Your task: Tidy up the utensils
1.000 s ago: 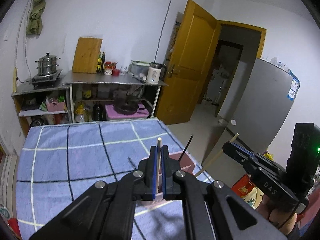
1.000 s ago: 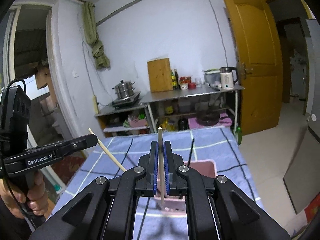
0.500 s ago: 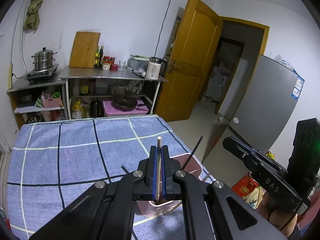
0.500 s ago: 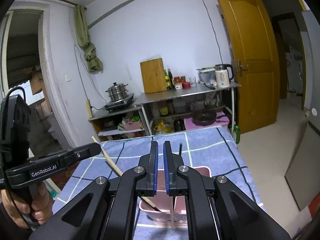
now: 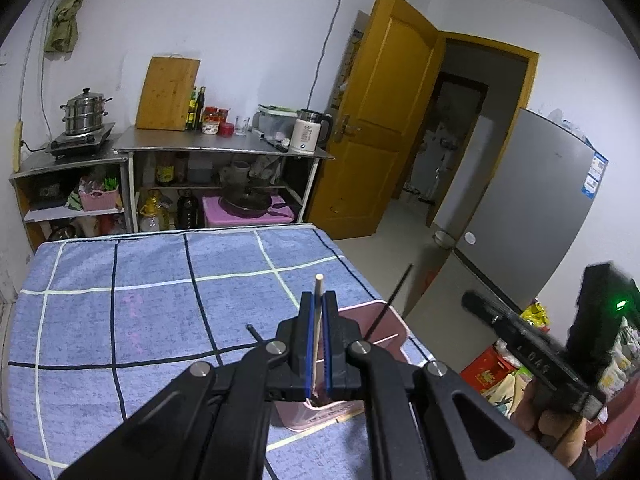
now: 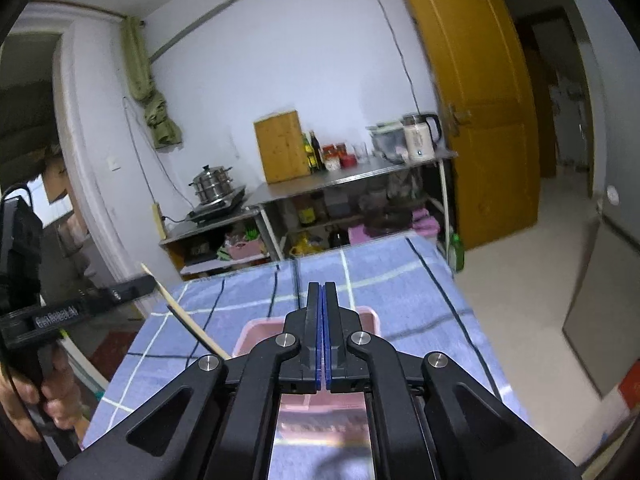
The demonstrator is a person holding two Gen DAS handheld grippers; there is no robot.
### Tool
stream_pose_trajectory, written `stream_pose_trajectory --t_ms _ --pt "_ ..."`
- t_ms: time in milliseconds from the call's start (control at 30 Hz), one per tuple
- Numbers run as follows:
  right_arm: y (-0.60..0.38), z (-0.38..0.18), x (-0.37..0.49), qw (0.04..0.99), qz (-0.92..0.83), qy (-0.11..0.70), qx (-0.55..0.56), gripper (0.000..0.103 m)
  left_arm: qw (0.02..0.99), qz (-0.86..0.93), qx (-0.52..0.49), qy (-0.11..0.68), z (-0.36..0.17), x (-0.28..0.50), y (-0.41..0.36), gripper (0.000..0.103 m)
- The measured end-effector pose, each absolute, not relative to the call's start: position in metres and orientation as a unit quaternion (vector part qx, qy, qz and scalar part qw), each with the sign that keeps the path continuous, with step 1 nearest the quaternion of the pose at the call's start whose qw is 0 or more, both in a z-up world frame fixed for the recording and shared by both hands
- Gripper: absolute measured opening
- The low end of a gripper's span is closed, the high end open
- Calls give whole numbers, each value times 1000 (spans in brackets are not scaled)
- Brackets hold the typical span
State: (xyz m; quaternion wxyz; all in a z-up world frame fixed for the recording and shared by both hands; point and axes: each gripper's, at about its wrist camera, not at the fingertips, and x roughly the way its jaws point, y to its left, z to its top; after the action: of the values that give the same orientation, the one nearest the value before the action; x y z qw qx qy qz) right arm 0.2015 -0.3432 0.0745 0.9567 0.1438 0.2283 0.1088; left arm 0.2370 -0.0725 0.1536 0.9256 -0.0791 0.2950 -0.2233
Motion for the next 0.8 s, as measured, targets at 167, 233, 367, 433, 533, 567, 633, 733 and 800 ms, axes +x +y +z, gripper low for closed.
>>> stream_pose_trajectory --t_ms 167,233,367,433,533,567,633,733,800 --pt "-374 36 192 947 62 271 163 1 931 -238 -78 265 175 216 -72 4" --pt "-385 16 193 938 41 298 173 4 933 -243 -76 255 185 207 -71 4" --pt "-400 -21 197 917 18 345 198 12 936 -248 -74 241 198 195 -67 4" --pt "-406 -36 199 906 6 365 213 20 936 -250 -73 236 200 189 -64 4" --pt "-415 -57 204 890 -7 393 231 20 936 -252 -71 236 198 184 -63 4" --pt "-418 -65 207 883 -14 405 236 20 935 -253 -71 238 196 185 -62 4" --pt "-421 -76 211 874 -22 420 244 20 933 -253 -72 244 190 187 -61 4" --pt "-421 -87 220 861 -31 440 252 20 931 -254 -75 253 182 191 -60 4" --pt "-420 -92 225 855 -41 449 255 20 930 -254 -77 255 179 193 -59 4"
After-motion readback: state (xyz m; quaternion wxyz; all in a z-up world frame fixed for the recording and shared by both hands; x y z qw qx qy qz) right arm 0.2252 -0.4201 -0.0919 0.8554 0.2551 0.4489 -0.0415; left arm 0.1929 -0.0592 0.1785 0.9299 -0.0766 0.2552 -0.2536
